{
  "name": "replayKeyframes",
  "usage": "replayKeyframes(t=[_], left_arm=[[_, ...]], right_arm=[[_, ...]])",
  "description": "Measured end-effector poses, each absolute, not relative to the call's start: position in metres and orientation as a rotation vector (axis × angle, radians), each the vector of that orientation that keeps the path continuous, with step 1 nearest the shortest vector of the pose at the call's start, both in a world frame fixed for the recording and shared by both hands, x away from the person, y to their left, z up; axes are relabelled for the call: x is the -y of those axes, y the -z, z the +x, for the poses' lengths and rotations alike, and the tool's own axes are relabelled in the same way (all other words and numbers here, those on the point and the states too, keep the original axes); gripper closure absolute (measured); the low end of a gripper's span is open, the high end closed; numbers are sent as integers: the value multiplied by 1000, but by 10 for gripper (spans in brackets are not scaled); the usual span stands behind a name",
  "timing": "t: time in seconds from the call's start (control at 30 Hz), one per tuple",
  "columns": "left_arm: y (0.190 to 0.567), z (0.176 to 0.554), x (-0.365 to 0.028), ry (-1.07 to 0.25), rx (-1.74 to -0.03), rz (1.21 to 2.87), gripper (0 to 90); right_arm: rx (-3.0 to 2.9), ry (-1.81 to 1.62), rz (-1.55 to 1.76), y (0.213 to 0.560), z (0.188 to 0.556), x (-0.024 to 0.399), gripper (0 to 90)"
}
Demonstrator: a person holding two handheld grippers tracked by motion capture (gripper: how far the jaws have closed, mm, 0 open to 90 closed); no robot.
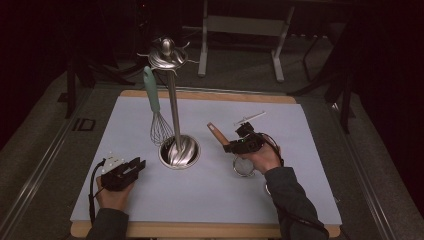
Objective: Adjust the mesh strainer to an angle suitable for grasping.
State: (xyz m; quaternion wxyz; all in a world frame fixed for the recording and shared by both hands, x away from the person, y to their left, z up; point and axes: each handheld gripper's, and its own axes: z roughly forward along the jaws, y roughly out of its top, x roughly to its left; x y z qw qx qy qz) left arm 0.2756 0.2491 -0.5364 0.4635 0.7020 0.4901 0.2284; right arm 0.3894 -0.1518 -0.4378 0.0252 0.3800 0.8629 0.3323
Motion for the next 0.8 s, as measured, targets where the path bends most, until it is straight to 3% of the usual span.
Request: replayKeyframes(t=[0.8], left_arm=[[539,278,-246,-554,-1226,1769,672]], right_arm=[[-2638,-1105,1079,414,375,145,704]])
